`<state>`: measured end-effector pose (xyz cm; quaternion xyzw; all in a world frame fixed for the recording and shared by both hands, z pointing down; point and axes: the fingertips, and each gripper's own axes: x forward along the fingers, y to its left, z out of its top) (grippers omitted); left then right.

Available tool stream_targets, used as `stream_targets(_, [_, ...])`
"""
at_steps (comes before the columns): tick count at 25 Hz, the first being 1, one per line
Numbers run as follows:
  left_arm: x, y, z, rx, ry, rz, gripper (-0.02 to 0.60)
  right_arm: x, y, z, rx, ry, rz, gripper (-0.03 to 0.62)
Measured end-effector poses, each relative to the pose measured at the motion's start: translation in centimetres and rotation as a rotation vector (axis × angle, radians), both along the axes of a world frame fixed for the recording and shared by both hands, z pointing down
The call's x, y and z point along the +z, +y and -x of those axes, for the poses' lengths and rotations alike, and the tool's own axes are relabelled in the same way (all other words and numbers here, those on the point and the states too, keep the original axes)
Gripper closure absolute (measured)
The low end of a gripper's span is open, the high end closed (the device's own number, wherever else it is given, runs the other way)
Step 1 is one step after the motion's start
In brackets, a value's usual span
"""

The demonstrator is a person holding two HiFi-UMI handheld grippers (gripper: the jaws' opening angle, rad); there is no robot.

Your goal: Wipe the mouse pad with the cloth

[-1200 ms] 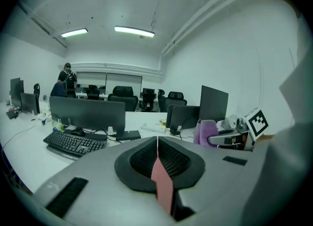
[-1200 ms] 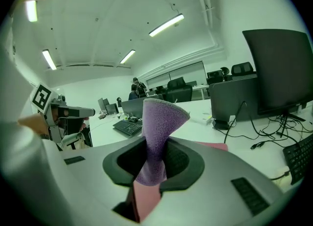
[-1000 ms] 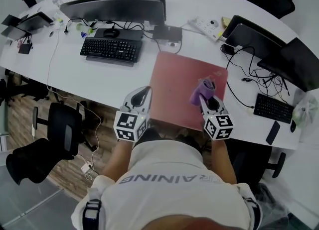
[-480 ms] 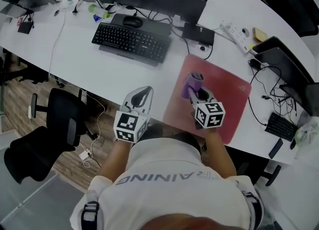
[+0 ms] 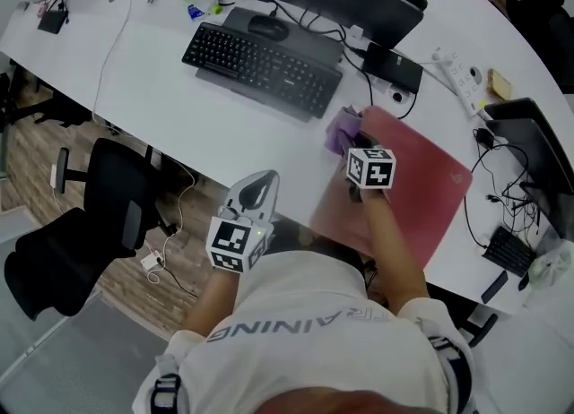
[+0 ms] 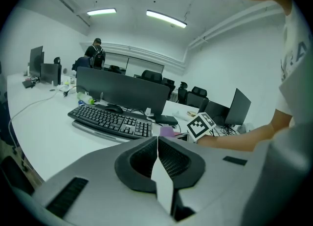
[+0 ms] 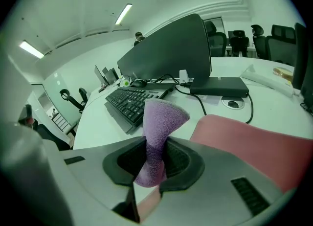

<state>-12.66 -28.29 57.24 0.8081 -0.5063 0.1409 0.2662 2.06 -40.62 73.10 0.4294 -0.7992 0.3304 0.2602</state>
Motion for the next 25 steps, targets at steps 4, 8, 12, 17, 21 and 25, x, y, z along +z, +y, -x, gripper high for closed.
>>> stream_targets(4, [0.5,0.2,0.4,-0.011,-0.01,0.009,0.549,1.0,-1.3,-0.3,-0.004,-0.002,0.019,0.494])
stream_targets(8, [0.2,0.4,-0.2,-0.01,-0.019,0.004,0.549,1.8,-1.7,-2.1,0.012,-0.031,0.061,0.494])
stream_targets(12, [-0.5,0.9,-1.7,-0.003,-0.015,-0.002,0.549,1.8,-1.3,-4.2,0.042,-0.057,0.081,0.491])
stream_targets(17, [-1.8,1.3,-4.6,0.011,-0.025,-0.029,0.549,1.7,-0.5,-7.8,0.053,-0.027,0.076,0.493])
stream_targets(21, [-2.7,2.0,-7.2,0.025,-0.032,-0.043,0.549,1.1,0.4,-12.0,0.085,0.01,0.074,0.493])
stream_targets(25, [-3.3,2.8,-10.4,0.045,-0.034,-0.057,0.549,0.7,1.6,-17.3,0.138,0.05,0.07,0.493])
